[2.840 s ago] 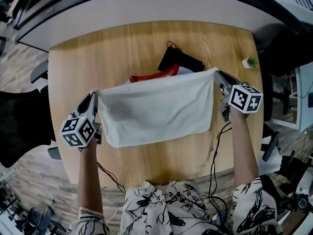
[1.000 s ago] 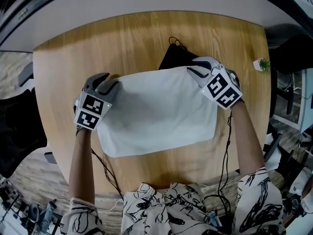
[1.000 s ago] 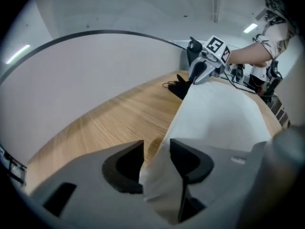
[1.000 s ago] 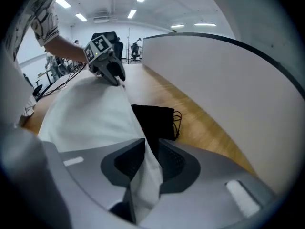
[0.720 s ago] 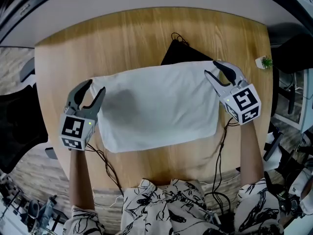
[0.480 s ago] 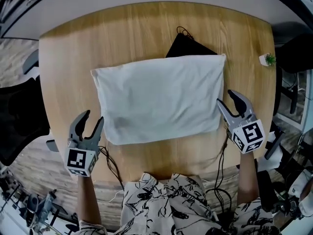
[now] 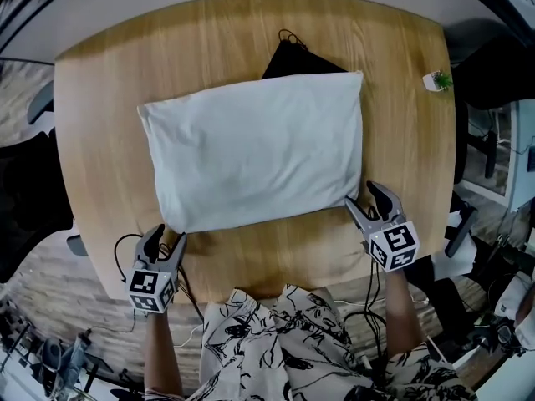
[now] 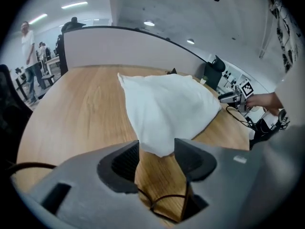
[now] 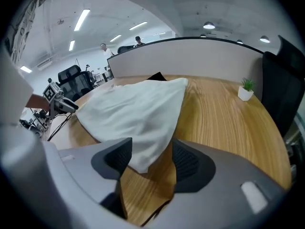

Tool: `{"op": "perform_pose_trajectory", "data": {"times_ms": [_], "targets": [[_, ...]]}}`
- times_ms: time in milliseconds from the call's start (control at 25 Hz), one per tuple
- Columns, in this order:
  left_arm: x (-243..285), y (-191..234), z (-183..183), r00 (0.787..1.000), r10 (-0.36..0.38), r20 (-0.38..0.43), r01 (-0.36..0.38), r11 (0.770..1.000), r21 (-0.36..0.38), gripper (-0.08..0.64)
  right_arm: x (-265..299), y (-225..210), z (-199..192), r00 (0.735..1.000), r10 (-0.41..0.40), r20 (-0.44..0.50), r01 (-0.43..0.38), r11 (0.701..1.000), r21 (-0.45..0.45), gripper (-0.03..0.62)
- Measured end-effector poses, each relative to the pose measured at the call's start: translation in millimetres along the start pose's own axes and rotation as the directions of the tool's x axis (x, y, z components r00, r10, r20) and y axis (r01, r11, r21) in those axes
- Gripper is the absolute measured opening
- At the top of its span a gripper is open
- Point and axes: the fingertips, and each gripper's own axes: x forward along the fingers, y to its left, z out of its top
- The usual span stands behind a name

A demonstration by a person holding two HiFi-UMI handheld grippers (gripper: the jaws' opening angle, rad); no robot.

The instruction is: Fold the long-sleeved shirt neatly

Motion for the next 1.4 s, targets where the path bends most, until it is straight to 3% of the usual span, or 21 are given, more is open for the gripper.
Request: {"op": "perform_pose_trajectory", "data": {"times_ms": [160,360,520,960,1000,1040,1080,1200,1280,1400], "targets": [[7.5,-5.1,-3.3,1.0,0.002,-0.006,-0.002,1.0,0.02,0.236,6.0,13.5,-19.1,0.996,0.057,-0.063,-0.058,0.998,-0.007,0.225],[11.5,-6.2,-6.5,0.999,0.018,-0.031,-0.016,0.996,0.092,0.176,11.0,16.8,-36.6,0.995,0.045,-0.093,-0.042,0.999,0.033,0.131],[9.5,-8.6,-3.2,0.999,0.019,-0.035,-0.013,0.988,0.153,0.06,8.8,18.0,-35.5,0.994,0.051,-0.093,-0.047,0.998,0.044,0.058],[7.0,-3.5,-5.4,0.998,0.054,-0.032,-0.048,0.986,0.163,0.052,3.8,16.4,-45.9,0.994,0.035,-0.103,-0.029,0.998,0.054,0.052],[6.8,-3.9,-4.5,0.998,0.059,-0.029,-0.053,0.984,0.168,0.071,3.7,16.0,-45.5,0.994,0.038,-0.1,-0.033,0.998,0.054,0.073],[4.7,-4.9,-3.2,0.998,0.063,-0.019,-0.058,0.984,0.168,0.14,1.9,16.1,-43.7,0.995,0.042,-0.09,-0.038,0.998,0.048,0.116],[0.2,-6.5,-0.3,0.998,0.064,0.001,-0.063,0.985,0.159,0.213,-2.7,16.0,-39.2,0.997,0.044,-0.067,-0.041,0.998,0.037,0.159],[-27.7,-15.2,18.4,0.99,0.078,0.121,-0.09,0.991,0.097,0.232,-34.2,14.6,-8.2,0.995,0.043,0.089,-0.046,0.999,0.03,0.237],[-55.6,-23.6,36.7,0.968,0.107,0.226,-0.127,0.989,0.076,0.211,-63.3,14.2,22.0,0.974,0.045,0.224,-0.056,0.997,0.045,0.213],[-101.2,-38.2,70.6,0.902,0.165,0.399,-0.206,0.977,0.063,0.102,-103.1,11.2,67.7,0.918,0.04,0.395,-0.058,0.998,0.033,0.123]]}}
